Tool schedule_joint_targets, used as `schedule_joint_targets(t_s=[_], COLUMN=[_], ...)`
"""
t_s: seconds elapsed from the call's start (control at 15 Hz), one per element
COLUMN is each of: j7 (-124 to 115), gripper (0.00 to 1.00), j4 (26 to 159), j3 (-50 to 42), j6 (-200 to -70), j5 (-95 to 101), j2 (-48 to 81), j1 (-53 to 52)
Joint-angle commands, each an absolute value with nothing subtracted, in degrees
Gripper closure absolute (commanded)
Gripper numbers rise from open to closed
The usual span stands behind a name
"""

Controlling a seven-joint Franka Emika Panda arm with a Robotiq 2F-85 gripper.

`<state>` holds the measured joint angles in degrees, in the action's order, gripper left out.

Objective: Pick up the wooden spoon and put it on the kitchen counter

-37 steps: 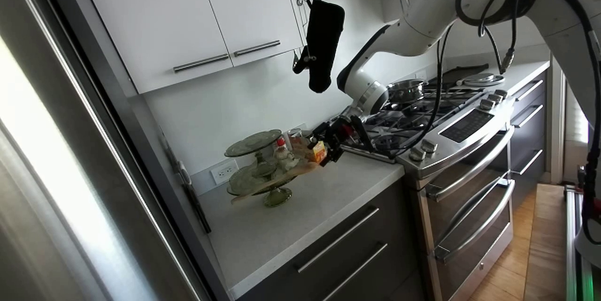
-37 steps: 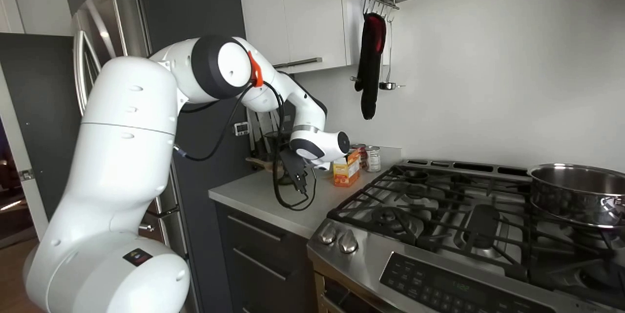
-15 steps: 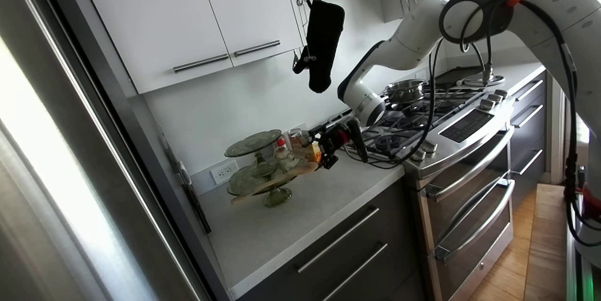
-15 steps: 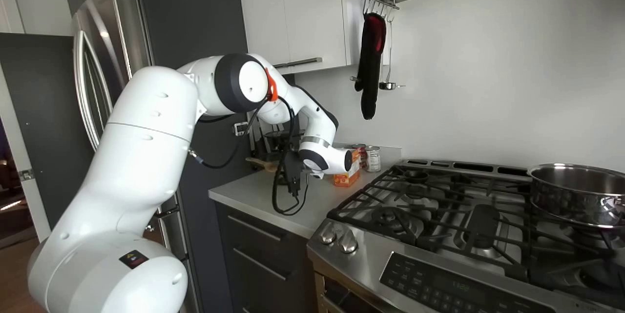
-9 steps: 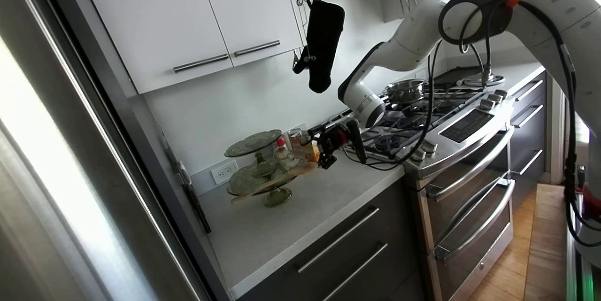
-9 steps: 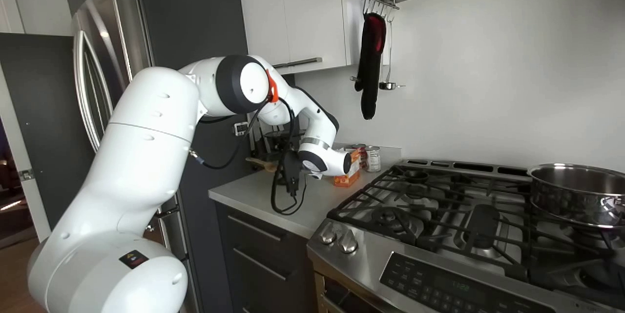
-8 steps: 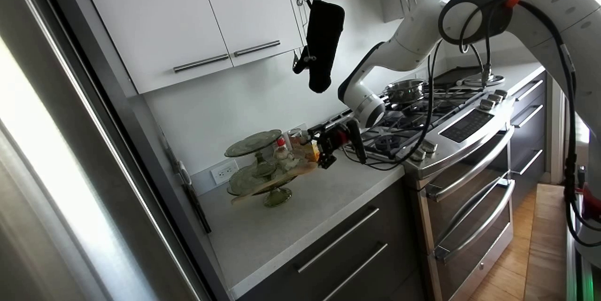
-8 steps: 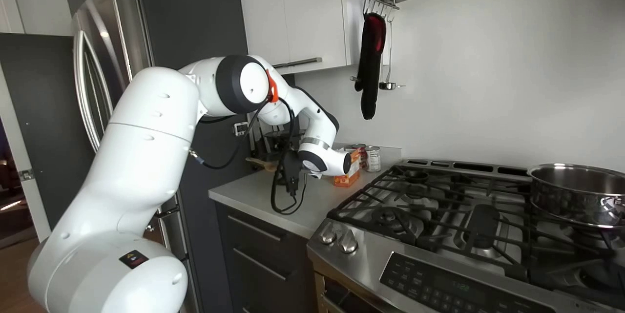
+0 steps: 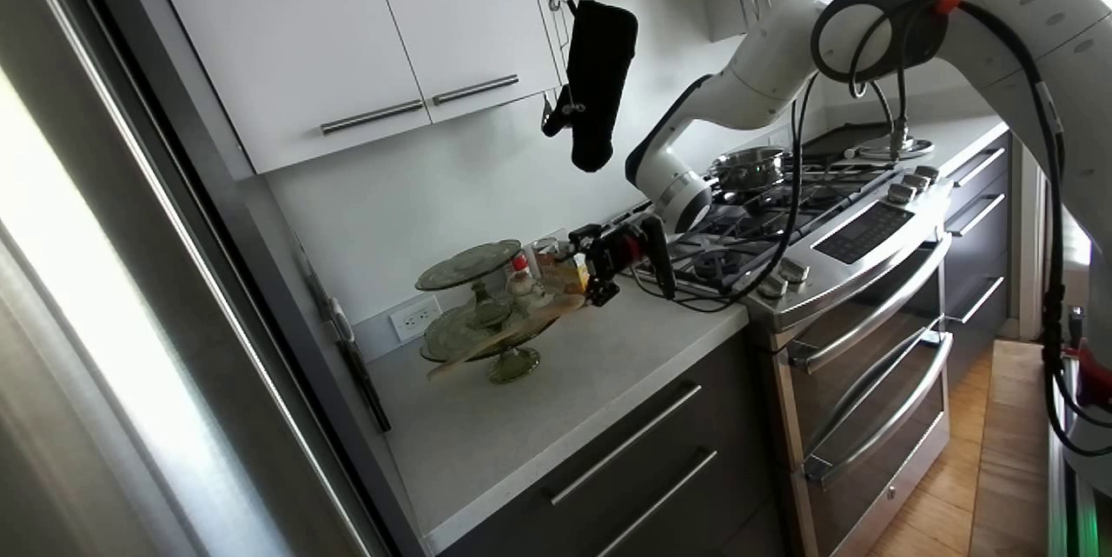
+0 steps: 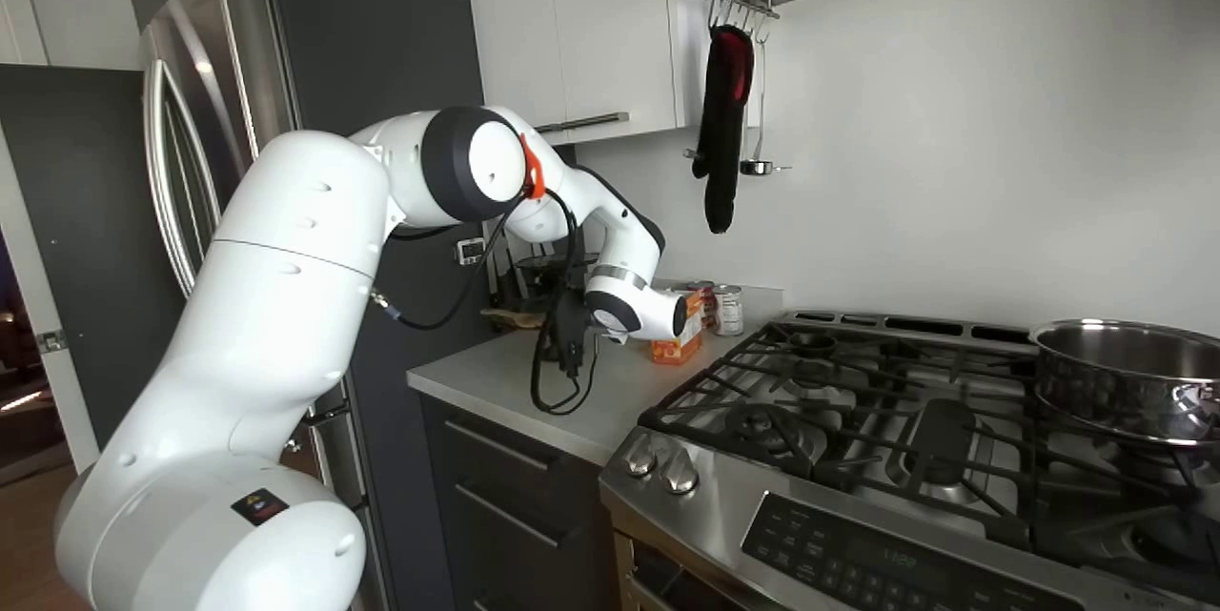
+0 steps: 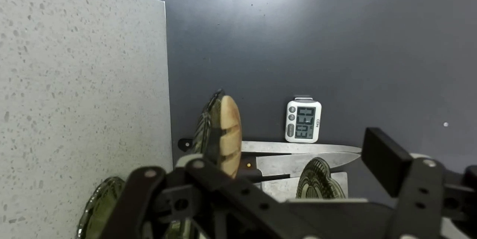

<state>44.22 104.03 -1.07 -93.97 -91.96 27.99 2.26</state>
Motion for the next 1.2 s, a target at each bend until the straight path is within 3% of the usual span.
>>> schedule_joint_targets(t_s=[0.0,0.53,1.13], j7=[45.1,44.8,42.5], gripper=[0.37,0.98,0.98], j4=[104.3,104.1,103.7], j3=[-1.3,-1.2,-0.5], j6=[-92.5,-91.6,-81.6], j5=[-92.4,-92.5,-92.7], j2=[27.7,27.6,28.2], j1=[2.7,2.6,3.2])
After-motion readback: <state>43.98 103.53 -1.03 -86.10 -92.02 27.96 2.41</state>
